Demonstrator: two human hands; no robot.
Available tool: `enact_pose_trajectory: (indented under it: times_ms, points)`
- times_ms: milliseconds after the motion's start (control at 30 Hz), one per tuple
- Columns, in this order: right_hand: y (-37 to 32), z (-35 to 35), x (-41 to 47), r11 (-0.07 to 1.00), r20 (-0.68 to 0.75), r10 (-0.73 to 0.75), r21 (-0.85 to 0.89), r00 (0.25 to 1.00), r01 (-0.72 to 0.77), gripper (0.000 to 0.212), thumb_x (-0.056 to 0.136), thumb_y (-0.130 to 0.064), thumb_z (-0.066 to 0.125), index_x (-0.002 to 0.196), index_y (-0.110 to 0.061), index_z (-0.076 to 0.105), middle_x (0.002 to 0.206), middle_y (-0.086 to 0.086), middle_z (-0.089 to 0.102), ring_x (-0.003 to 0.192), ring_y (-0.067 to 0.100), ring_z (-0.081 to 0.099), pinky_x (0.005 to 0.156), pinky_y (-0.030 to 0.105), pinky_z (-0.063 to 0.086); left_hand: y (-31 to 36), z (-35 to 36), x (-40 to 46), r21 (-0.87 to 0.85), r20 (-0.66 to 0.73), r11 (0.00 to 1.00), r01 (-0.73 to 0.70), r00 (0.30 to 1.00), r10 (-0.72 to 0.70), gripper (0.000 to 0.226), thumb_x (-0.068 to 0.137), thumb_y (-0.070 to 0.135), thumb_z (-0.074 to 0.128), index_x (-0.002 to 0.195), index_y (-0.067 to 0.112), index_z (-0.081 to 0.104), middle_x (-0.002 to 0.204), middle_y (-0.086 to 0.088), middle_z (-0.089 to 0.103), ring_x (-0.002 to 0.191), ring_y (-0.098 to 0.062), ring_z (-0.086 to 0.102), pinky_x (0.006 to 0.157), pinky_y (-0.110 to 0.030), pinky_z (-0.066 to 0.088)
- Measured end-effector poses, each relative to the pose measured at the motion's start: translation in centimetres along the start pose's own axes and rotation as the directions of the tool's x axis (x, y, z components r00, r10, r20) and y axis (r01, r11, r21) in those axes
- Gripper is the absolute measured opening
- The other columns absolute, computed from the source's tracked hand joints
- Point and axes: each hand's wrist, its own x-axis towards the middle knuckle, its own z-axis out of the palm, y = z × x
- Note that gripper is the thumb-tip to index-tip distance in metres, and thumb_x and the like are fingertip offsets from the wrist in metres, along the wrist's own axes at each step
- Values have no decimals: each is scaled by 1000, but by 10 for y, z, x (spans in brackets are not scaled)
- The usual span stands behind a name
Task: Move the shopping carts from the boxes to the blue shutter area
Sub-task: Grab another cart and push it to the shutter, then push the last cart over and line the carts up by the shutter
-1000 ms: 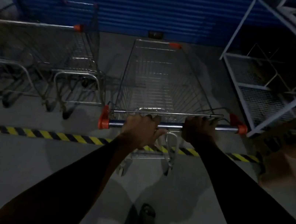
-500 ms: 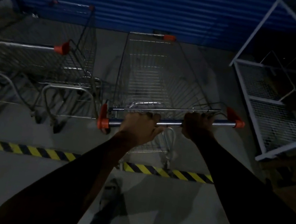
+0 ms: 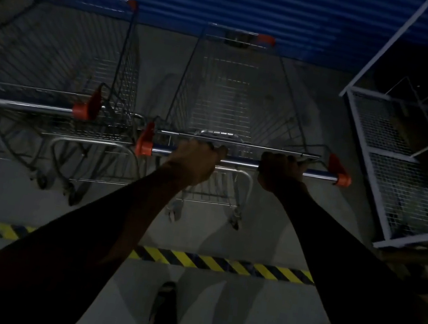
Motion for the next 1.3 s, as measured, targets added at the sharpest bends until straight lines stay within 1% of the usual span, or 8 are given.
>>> enact_pose_trajectory:
  times_ms: [200, 400, 500, 633, 733, 867, 1000, 1300]
  points:
    - [-4, -3, 17, 1000, 31, -8, 8, 999, 8, 29, 89, -35, 51, 113, -20, 57, 115, 8, 63, 113, 37, 54, 107, 66, 22, -10, -4, 11, -9, 38, 1000, -17, 999, 18, 47, 96, 17, 48, 141, 19, 38, 114, -11, 66, 101, -37, 64, 85, -48, 48]
    - [-12, -1, 2, 999, -3, -15, 45, 1000, 15, 36, 91, -36, 51, 120, -14, 51, 119, 12, 60, 115, 39, 50, 106, 61, 27, -7, 2, -5, 20, 48, 997, 77, 996, -78, 43, 96, 16, 43, 139, 20, 39, 120, -12, 64, 107, -40, 62, 89, -52, 49]
    - [-18, 0, -17, 999, -125, -23, 46, 992, 29, 52, 85, -34, 59, 131, -13, 46, 126, 15, 52, 121, 40, 43, 104, 64, 26, -5, 3, -19, 51, -94, 995, 90, 992, -85, 53, 90, 24, 53, 141, 18, 41, 136, -13, 53, 123, -38, 48, 99, -59, 37]
    - [-16, 2, -69, 994, -407, 22, 103, 913, 22, 57, 79, -31, 61, 132, -14, 48, 131, 13, 49, 119, 38, 44, 99, 54, 31, 33, -4, -35, -22, -389, 988, -154, 912, 133, 58, 84, 35, 59, 137, 15, 49, 147, -13, 42, 134, -37, 34, 103, -60, 29]
    - [4, 13, -118, 963, -368, 191, 249, 910, -101, 60, 77, -40, 56, 131, -15, 49, 131, 13, 49, 116, 36, 45, 94, 51, 34, 93, -5, -37, -99, -479, 940, -327, 843, 243, 51, 85, 28, 59, 133, 11, 55, 147, -14, 44, 133, -37, 36, 105, -56, 30]
    - [55, 42, -210, 915, -216, 365, 264, 905, -306, 63, 82, -50, 47, 134, -15, 47, 134, 15, 48, 118, 37, 45, 93, 51, 36, 186, 2, -50, -152, -382, 860, -487, 831, 403, 49, 82, 25, 58, 130, 12, 55, 149, -14, 43, 133, -38, 40, 104, -56, 31]
    - [114, 67, -321, 774, -124, 612, 298, 781, -559, 66, 85, -47, 59, 140, -16, 41, 137, 13, 44, 122, 38, 41, 96, 52, 36, 291, -5, -82, -127, -292, 727, -674, 726, 622, 53, 86, 36, 43, 132, 13, 53, 148, -15, 42, 132, -39, 39, 103, -57, 32]
    - [195, 117, -620, 356, -63, 932, 361, 358, -862, 68, 90, -51, 52, 144, -13, 33, 138, 10, 43, 127, 32, 36, 101, 49, 31, 537, -28, -240, 26, -267, 384, -923, 364, 892, 58, 84, 34, 59, 136, 13, 48, 147, -16, 41, 132, -40, 37, 100, -57, 32]
